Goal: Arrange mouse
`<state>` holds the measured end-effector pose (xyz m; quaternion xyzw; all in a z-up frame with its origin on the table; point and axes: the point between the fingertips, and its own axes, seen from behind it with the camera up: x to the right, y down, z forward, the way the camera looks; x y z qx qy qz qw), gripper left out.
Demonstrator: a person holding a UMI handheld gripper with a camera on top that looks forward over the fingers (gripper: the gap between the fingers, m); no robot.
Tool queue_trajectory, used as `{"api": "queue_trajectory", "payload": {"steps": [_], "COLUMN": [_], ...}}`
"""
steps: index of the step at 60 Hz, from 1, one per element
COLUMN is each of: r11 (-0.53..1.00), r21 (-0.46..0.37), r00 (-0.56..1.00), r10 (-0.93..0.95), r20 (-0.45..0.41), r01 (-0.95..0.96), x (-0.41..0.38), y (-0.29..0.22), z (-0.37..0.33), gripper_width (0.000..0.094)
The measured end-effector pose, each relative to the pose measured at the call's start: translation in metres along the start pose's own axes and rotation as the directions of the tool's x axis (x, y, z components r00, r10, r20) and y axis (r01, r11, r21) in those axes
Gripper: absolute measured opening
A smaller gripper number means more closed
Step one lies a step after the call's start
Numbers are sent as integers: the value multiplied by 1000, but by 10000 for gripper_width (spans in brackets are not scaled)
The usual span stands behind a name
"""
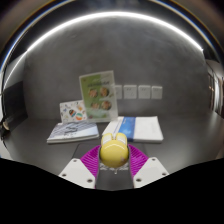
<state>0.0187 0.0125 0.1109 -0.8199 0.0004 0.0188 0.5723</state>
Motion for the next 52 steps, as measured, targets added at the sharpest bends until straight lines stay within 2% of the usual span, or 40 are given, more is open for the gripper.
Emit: {"api": "queue_trajectory", "payload": {"steps": [14,18,22,24,25,27,28,31,37,39,51,52], "r11": [977,968,971,970,970,969,968,965,962,963,967,967], "r21": [-211,-251,-237,-241,-242,-246,-250,-262,-271,-270,-254,-255], "r00": [1000,1000,1000,1000,1000,1000,1000,1000,999,999,990,988], "r10": [-10,-5,-21,-15,-15,-15,-18,-23,-14,-10,19,24], "r20": [-13,-9,-10,-11,-11,-9,-6,8,35,41,139,150], "r01": [7,3,18,12,12,12,16,25,23,20,17,15], "x": [-34,-35,-34,-34,-34,-34,-34,-36,-35,-31,14,20], "y": [98,114,112,112,112,112,112,113,111,109,106,108], "z": [43,46,47,47,49,48,48,46,31,22,-34,-34], "gripper_width": [371,380,384,422,482,534,493,560,903,819,857,840]}}
